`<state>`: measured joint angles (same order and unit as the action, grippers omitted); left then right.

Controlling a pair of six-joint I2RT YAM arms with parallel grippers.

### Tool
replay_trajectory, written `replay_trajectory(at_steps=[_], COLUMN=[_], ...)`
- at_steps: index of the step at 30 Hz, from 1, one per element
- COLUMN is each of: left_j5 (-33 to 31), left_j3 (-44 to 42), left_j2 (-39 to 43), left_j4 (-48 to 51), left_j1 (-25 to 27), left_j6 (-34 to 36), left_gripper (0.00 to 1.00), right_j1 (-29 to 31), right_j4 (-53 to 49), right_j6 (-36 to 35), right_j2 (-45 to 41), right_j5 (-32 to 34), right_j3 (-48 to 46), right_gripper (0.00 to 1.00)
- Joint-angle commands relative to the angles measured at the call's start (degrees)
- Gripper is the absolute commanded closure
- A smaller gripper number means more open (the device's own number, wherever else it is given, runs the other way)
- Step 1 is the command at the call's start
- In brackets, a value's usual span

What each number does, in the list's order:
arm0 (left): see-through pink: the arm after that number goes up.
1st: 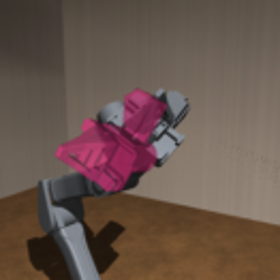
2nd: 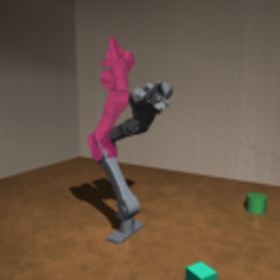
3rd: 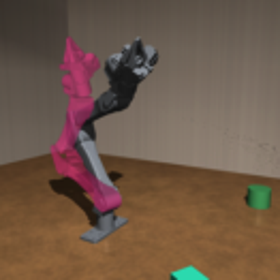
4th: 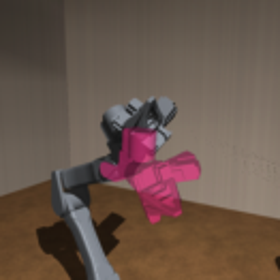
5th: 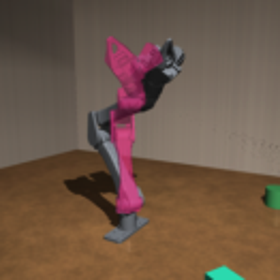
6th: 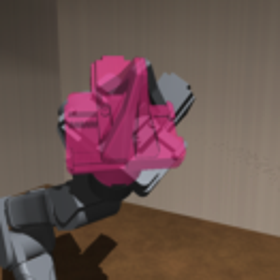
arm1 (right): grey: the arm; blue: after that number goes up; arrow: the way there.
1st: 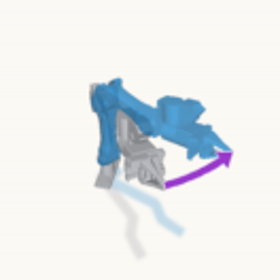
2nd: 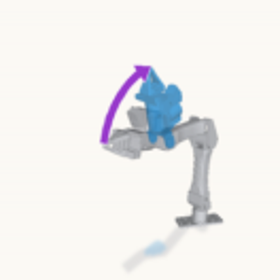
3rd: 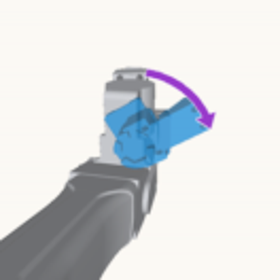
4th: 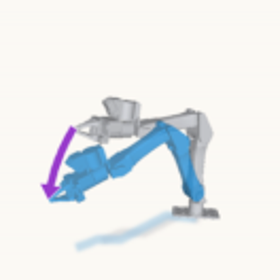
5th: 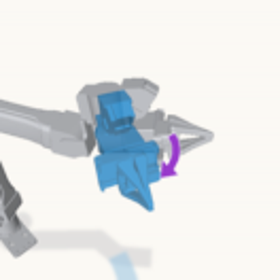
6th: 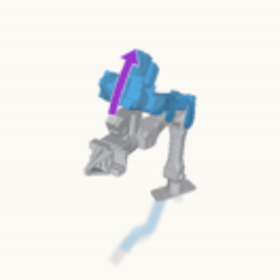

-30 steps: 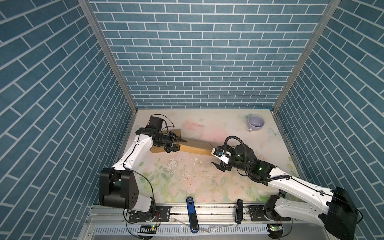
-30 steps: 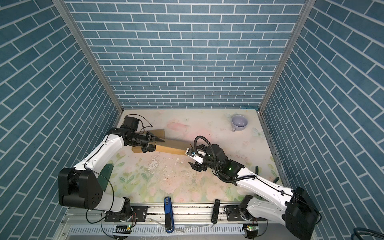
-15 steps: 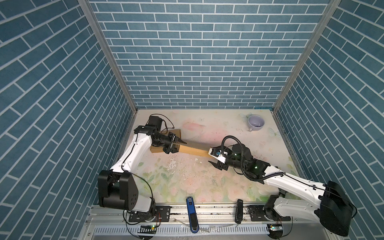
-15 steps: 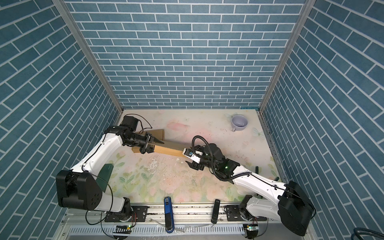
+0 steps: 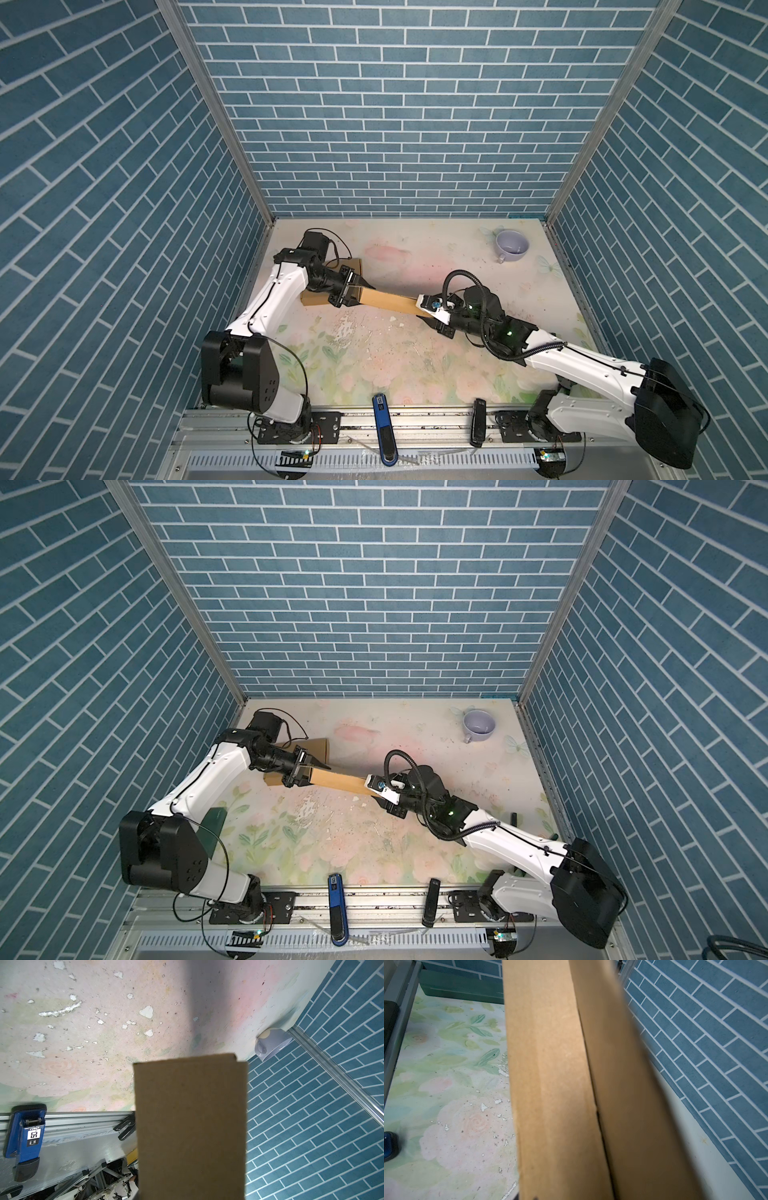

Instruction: Fold the paper box

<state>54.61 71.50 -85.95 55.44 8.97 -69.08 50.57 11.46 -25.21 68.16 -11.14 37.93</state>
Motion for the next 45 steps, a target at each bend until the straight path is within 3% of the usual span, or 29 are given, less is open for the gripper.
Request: replay_trajectory(at_steps=[1,6,14,17,19,22,23,31,35,40,45], left_j5=[2.73,3.31,4.81,4.98,5.37,5.51,5.34,1.95,-4.75,-11.28,-13.67], left_j3=[1.24,-0.08,-1.88,-2.41,-2.9,-4.19,-4.52,-5.61,-2.67,8.47,13.43], left_j2=[-0.2,0.48,0.95,1.09,1.12,1.15,1.2,2.71,3.13,0.26,0.0], left_j4=[1.07,-2.77,-8.14,-10.08,-11.0,-13.4,-13.99,-20.83,-25.07,-18.61,-15.11], left_j1=[2.89,2.88,2.89,2.89,2.75,2.09,1.33,-9.59,-14.06,-14.6,-13.17], left_j6=[1.23,-1.67,-4.97,-5.63,-5.72,-6.12,-6.01,-4.79,-2.44,12.19,28.84], left_gripper=[1.0,0.92,0.49,0.42,0.27,0.23,0.16,0.12,0.15,0.35,0.38], right_j1=[0.77,0.84,0.76,0.77,0.67,0.79,0.8,0.78,0.85,0.82,0.98], right_j4=[5.72,5.8,3.59,3.14,2.5,1.69,1.15,-3.58,-8.0,-14.29,-23.79], right_j6=[0.34,0.06,-0.58,-0.9,-1.2,-1.58,-1.84,-2.36,-1.55,2.83,5.59], right_j2=[0.93,0.09,-1.6,-2.38,-2.82,-3.29,-3.4,-5.72,-7.09,-8.32,-9.01], right_j5=[-2.83,-2.66,-1.84,-0.95,-0.61,0.04,0.28,1.97,2.61,2.09,2.23], right_j3=[0.24,-0.22,-0.4,-0.59,-0.59,-0.54,-0.51,-1.19,-1.0,-0.3,1.32], right_gripper=[0.63,0.78,0.87,0.89,0.9,0.91,0.92,0.94,0.95,0.96,0.96])
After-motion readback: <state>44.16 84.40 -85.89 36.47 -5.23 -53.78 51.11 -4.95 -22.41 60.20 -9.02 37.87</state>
